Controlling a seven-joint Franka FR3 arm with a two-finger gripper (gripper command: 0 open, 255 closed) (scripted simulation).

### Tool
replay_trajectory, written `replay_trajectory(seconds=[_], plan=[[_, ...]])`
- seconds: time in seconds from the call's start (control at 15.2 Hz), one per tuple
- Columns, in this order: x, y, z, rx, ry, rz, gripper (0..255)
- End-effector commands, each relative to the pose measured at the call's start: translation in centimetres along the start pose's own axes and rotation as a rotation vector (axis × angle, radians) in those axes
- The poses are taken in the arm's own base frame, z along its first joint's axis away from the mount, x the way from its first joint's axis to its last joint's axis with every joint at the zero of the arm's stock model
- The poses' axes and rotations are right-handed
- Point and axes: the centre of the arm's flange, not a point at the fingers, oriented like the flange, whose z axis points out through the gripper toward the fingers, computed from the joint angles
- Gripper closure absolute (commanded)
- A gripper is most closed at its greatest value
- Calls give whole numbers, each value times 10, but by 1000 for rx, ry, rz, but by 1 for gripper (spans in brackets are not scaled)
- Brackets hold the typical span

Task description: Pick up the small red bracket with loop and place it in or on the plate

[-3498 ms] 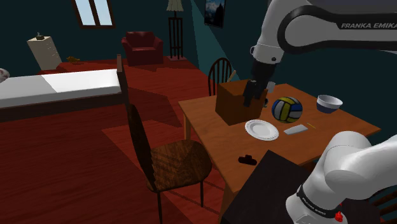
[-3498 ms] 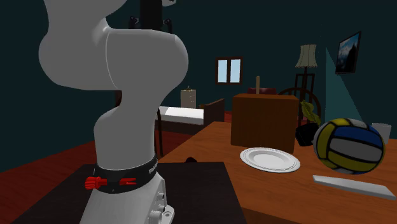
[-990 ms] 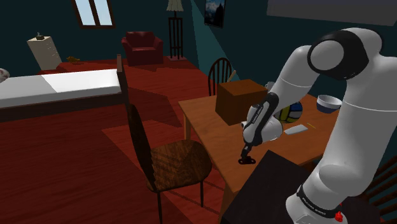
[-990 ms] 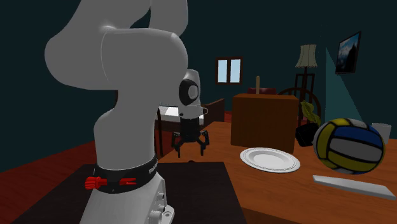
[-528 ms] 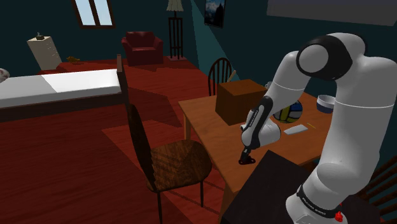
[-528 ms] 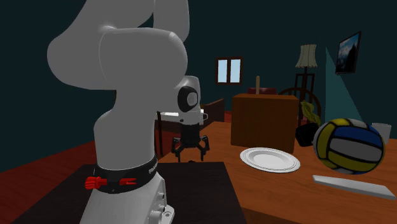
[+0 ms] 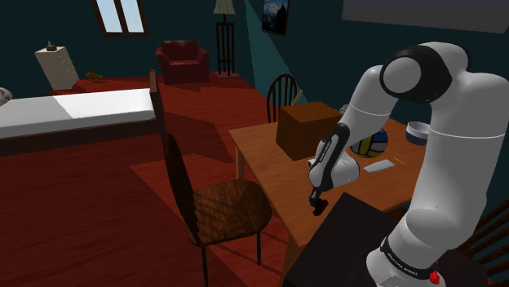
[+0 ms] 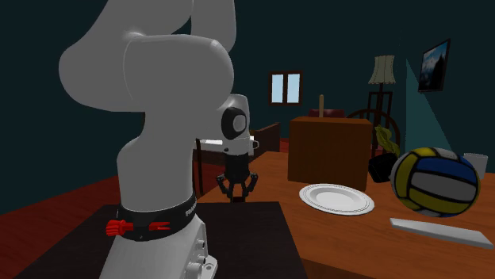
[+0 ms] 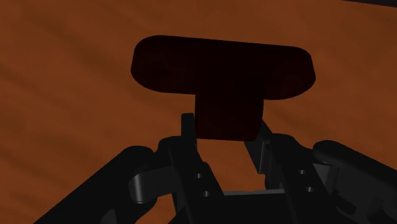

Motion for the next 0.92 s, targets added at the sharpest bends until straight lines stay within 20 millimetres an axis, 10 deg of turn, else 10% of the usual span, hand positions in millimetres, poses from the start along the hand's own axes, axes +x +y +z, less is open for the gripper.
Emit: replay_trajectory(seconds=[0.0,0.86], plan=[[-2,0,2,2,-6,2,255],[-3,1,-41,2,-6,2,255]])
